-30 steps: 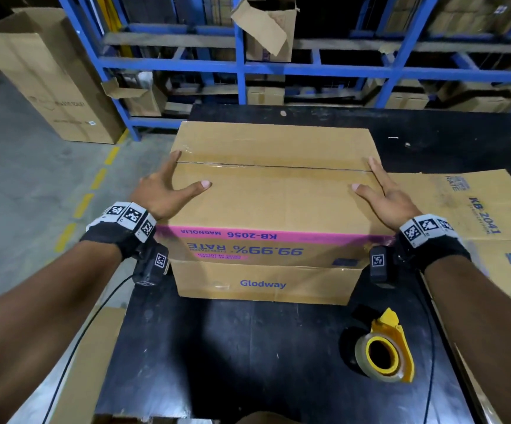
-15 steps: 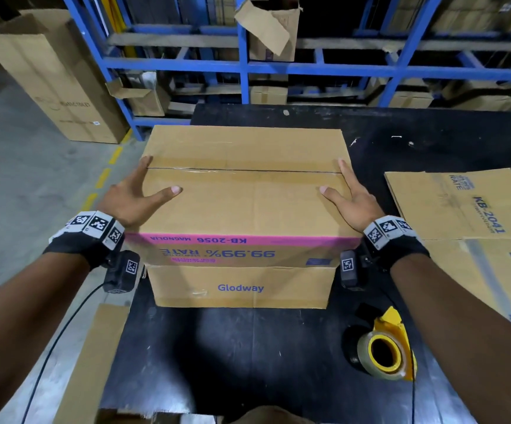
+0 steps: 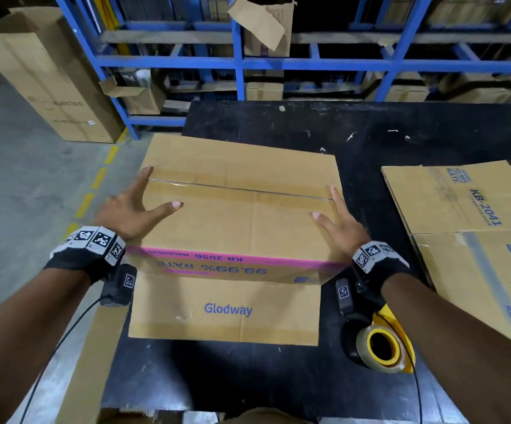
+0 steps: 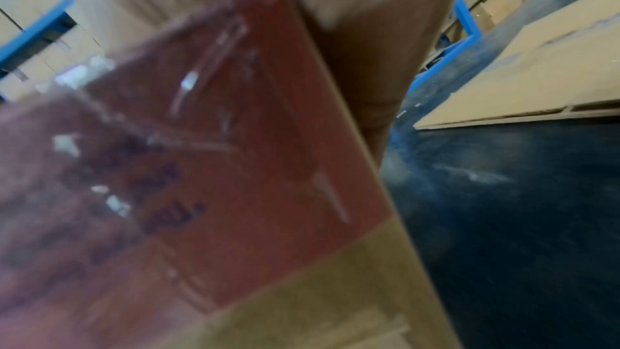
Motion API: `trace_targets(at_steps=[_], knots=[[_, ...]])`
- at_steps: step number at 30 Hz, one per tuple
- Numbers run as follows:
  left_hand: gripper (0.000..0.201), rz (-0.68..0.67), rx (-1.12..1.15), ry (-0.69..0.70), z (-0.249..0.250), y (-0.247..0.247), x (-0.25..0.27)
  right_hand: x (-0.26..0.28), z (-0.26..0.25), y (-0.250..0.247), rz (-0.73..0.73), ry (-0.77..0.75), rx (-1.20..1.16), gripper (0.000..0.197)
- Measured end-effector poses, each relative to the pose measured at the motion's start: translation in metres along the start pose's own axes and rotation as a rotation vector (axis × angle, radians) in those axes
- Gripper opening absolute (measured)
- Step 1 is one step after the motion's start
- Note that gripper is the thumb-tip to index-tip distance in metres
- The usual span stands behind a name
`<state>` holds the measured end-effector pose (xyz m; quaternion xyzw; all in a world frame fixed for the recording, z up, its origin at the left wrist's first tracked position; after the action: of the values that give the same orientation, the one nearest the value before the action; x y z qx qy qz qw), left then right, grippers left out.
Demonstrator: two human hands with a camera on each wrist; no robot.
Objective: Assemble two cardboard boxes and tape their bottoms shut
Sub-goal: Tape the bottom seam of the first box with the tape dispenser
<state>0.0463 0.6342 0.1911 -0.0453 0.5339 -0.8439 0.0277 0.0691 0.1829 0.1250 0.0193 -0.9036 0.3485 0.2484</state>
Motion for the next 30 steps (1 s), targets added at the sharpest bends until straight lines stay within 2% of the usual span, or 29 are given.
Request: trace_targets(at_steps=[5,11,14,18,24,28,30], knots=[[0.103,-0.04,-0.061,-0.007,0.02,0.02,0.009,0.002,0.032,0.001,0.034,-0.023,-0.078,0.076],[0.103,-0.055,0.06,-0.014,0.033,0.075,0.025,-0.007,0.056,-0.025,0.073,0.049,-0.083,0.075],[0.101,-0.063,0.105,-0.053,0.02,0.098,0.035,-0.008,0.057,-0.022,0.064,0.055,-0.057,0.077],[0.101,-0.05,0.155,-0.069,-0.004,0.102,0.034,-0.008,0.052,-0.004,0.051,0.057,-0.023,0.078],[0.102,-0.125,0.173,-0.081,-0.037,0.112,0.021,-0.011,0.052,0.024,0.01,0.069,0.001,0.082],[0.104,-0.102,0.086,-0.117,-0.047,0.115,0.022,-0.018,0.048,0.027,0.009,0.053,0.088,0.085],[0.098,-0.019,-0.053,-0.083,-0.044,0.112,0.027,-0.017,0.047,0.03,0.025,0.059,0.114,0.083]])
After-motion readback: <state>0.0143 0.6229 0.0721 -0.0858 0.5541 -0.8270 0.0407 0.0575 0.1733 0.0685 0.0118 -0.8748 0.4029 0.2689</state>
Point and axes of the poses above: each hand's wrist, its own x-axis away from the middle knuckle, its own y-axis out of the palm, z = x × y, the point moved 7 cm from there along -x, towards the middle knuckle, and after that the axes turned 11 degrees about y, right-handed, at the moved point
